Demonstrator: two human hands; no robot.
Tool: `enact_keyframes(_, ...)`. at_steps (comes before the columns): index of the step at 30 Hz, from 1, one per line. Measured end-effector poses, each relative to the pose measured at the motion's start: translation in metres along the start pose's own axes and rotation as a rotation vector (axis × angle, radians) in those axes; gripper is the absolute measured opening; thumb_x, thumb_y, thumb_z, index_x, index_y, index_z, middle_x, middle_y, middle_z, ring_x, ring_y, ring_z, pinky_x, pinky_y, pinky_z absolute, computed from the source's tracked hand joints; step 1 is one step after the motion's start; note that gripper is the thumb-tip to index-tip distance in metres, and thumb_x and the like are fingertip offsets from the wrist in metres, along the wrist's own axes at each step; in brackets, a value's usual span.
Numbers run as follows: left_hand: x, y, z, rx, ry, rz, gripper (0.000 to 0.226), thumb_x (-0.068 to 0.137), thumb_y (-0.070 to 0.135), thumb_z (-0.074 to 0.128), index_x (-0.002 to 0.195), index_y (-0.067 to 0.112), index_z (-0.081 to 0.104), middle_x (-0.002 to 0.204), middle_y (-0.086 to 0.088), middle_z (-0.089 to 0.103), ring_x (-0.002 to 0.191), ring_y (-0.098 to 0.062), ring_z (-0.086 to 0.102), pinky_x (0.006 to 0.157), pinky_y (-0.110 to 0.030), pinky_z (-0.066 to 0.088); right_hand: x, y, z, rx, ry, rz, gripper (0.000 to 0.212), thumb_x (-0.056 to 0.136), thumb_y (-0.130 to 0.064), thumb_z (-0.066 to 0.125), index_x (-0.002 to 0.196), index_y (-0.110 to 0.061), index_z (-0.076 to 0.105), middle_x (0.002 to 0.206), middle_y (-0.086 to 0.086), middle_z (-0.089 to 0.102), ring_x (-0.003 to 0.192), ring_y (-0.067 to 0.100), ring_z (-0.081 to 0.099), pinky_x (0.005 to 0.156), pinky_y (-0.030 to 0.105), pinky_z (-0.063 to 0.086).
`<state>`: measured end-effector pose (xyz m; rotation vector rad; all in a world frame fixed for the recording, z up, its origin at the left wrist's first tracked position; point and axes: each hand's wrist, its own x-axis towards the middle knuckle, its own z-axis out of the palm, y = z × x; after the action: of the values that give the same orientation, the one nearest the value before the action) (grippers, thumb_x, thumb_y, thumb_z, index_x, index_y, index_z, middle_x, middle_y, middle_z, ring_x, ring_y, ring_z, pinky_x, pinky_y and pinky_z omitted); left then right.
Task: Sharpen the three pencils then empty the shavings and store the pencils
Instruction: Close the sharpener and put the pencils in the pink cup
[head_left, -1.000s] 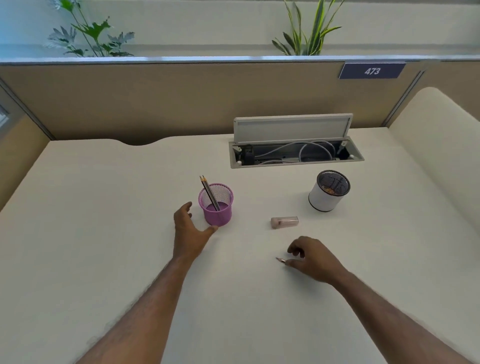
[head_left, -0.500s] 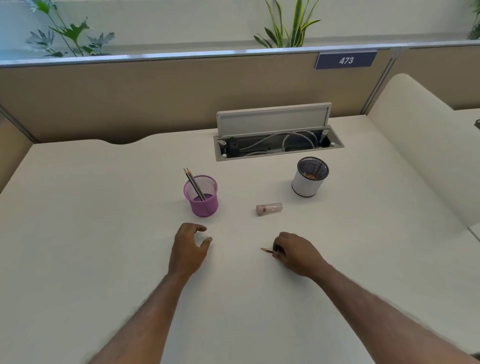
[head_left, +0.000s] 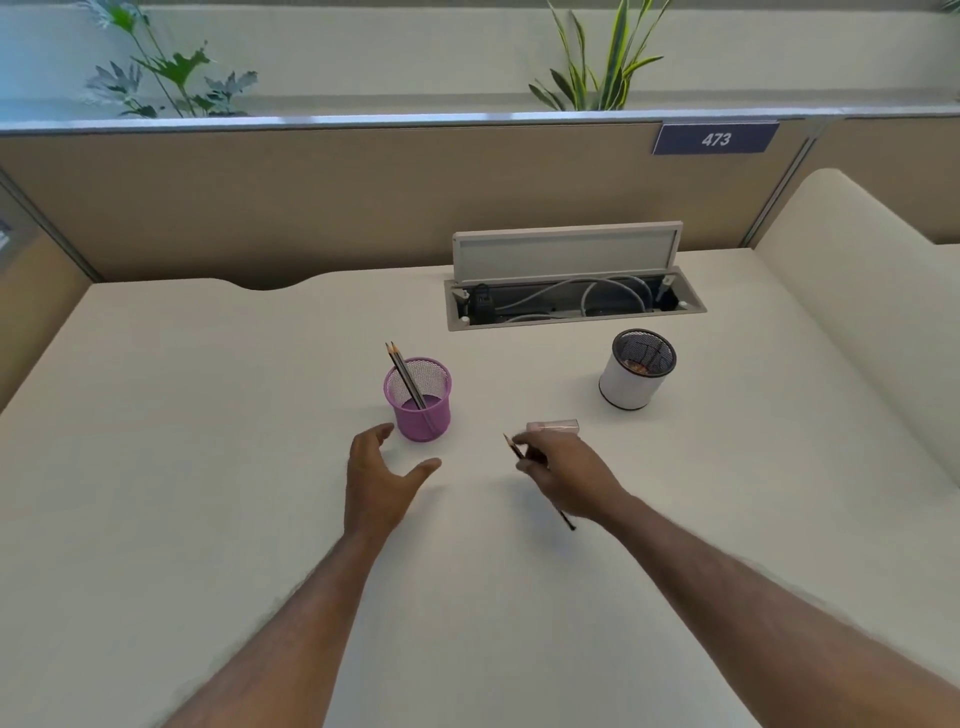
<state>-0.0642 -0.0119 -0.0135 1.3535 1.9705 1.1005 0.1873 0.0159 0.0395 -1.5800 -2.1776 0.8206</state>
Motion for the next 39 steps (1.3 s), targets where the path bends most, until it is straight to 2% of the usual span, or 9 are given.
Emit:
enact_keyframes(3, 0.011, 0.007, 0.004, -0.022, -0.007, -0.039, 0.094, 0.064, 0.041, 0.09, 0.138, 0.01, 0.042, 0.138, -0.007, 0.05, 0.126, -0.021, 0.049, 0.098, -0.027, 0.04, 0.03, -0.026, -0.009, 0.08, 0.065, -0.04, 0.01, 0.088, -0.019, 0.064, 0.094, -0.014, 0.071, 0.081, -0.003, 0.065, 0.077, 0.015, 0.055, 0.069, 0.028, 0.04)
enact_keyframes(6, 0.022, 0.014, 0.008, -0.034, -0.026, -0.073, 0.105, 0.062, 0.045, 0.09, 0.145, 0.011, 0.034, 0.148, -0.009, 0.043, 0.134, -0.023, 0.044, 0.098, -0.025, 0.038, 0.063, -0.056, -0.021, 0.203, 0.157, -0.057, 0.015, 0.088, -0.018, 0.068, 0.099, -0.01, 0.072, 0.089, 0.004, 0.072, 0.08, 0.019, 0.064, 0.075, 0.03, 0.051)
enact_keyframes(10, 0.035, 0.017, 0.012, -0.07, -0.016, -0.108, 0.112, 0.059, 0.043, 0.093, 0.147, 0.011, 0.031, 0.151, -0.009, 0.041, 0.137, -0.025, 0.041, 0.099, -0.026, 0.037, 0.102, -0.093, -0.034, 0.335, 0.257, -0.104, 0.016, 0.087, -0.019, 0.069, 0.101, -0.011, 0.071, 0.085, -0.001, 0.069, 0.073, 0.012, 0.064, 0.068, 0.02, 0.05)
enact_keyframes(16, 0.04, 0.023, 0.018, -0.132, -0.011, -0.084, 0.109, 0.056, 0.038, 0.095, 0.144, 0.015, 0.035, 0.145, -0.004, 0.048, 0.129, -0.019, 0.048, 0.091, -0.017, 0.039, 0.144, -0.116, -0.029, 0.39, 0.273, -0.092, 0.015, 0.086, -0.019, 0.071, 0.098, -0.01, 0.07, 0.087, 0.003, 0.07, 0.078, 0.022, 0.068, 0.078, 0.037, 0.058)
enact_keyframes(19, 0.042, 0.028, 0.019, -0.166, -0.001, -0.075, 0.1, 0.057, 0.036, 0.095, 0.139, 0.019, 0.04, 0.137, 0.002, 0.054, 0.115, -0.009, 0.05, 0.075, -0.001, 0.036, 0.154, -0.114, -0.016, 0.363, 0.242, -0.079, 0.016, 0.087, -0.018, 0.071, 0.1, -0.009, 0.07, 0.085, 0.0, 0.068, 0.077, 0.016, 0.066, 0.075, 0.032, 0.057)
enact_keyframes(21, 0.042, 0.029, 0.02, -0.175, 0.007, -0.083, 0.092, 0.059, 0.037, 0.094, 0.135, 0.022, 0.045, 0.132, 0.005, 0.057, 0.11, -0.008, 0.052, 0.072, -0.003, 0.037, 0.159, -0.108, -0.006, 0.334, 0.219, -0.058, 0.016, 0.086, -0.018, 0.072, 0.099, -0.009, 0.07, 0.083, -0.003, 0.067, 0.074, 0.011, 0.063, 0.073, 0.026, 0.054)
enact_keyframes(26, 0.044, 0.026, 0.02, -0.139, 0.023, -0.102, 0.083, 0.065, 0.035, 0.091, 0.134, 0.02, 0.048, 0.13, 0.002, 0.061, 0.108, -0.012, 0.056, 0.069, -0.009, 0.042, 0.164, -0.099, 0.015, 0.153, 0.148, -0.04, 0.02, 0.083, -0.021, 0.074, 0.101, -0.013, 0.072, 0.087, 0.0, 0.07, 0.072, 0.009, 0.06, 0.071, 0.027, 0.053)
enact_keyframes(31, 0.045, 0.024, 0.019, -0.115, 0.021, -0.115, 0.082, 0.066, 0.039, 0.089, 0.134, 0.021, 0.048, 0.129, 0.003, 0.062, 0.11, -0.014, 0.058, 0.069, -0.01, 0.044, 0.165, -0.1, 0.026, -0.025, 0.078, -0.055, 0.019, 0.081, -0.024, 0.074, 0.099, -0.018, 0.073, 0.094, 0.001, 0.075, 0.084, 0.02, 0.067, 0.076, 0.038, 0.058)
enact_keyframes(39, 0.045, 0.023, 0.017, -0.092, 0.007, -0.116, 0.081, 0.067, 0.042, 0.088, 0.134, 0.02, 0.049, 0.128, 0.003, 0.063, 0.11, -0.014, 0.059, 0.068, -0.008, 0.042, 0.161, -0.108, 0.035, -0.237, 0.137, -0.1, 0.023, 0.081, -0.029, 0.072, 0.099, -0.015, 0.071, 0.089, 0.008, 0.073, 0.079, 0.028, 0.067, 0.072, 0.041, 0.058)
